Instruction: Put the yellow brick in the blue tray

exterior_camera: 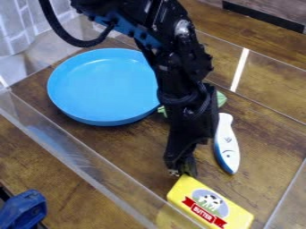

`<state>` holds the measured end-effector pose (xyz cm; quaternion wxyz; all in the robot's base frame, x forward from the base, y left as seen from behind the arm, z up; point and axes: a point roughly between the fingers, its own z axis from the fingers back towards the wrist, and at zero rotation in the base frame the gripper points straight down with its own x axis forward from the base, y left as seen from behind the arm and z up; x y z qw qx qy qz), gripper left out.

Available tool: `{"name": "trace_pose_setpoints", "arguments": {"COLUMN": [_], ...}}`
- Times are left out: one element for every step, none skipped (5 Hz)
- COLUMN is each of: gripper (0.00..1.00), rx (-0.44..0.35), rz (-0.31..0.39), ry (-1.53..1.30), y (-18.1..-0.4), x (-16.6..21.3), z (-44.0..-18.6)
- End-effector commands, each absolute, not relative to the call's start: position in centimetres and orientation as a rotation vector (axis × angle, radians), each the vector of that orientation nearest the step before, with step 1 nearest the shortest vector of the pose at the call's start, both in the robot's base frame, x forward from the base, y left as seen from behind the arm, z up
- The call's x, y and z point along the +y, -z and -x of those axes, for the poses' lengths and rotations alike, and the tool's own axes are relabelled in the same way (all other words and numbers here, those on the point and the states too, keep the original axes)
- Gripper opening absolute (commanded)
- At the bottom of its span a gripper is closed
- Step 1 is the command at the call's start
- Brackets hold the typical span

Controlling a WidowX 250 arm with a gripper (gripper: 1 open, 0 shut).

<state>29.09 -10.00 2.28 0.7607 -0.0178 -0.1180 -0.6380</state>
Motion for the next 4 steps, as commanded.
{"name": "trace_pose_setpoints", "arguments": {"gripper": [1.0,1.0,1.0,1.0], "rx": [-0.166,-0.164,-0.161,-0.16], "rz": [0.089,0.094,0.099,0.102], "ry": [1.551,1.562,1.573,1.558], "y": [-0.5,-0.1,0.2,0.1], "x": [-11.0,-10.9,-10.8,-12.0], "z": [-25.3,-25.2,-25.2,-24.9]}}
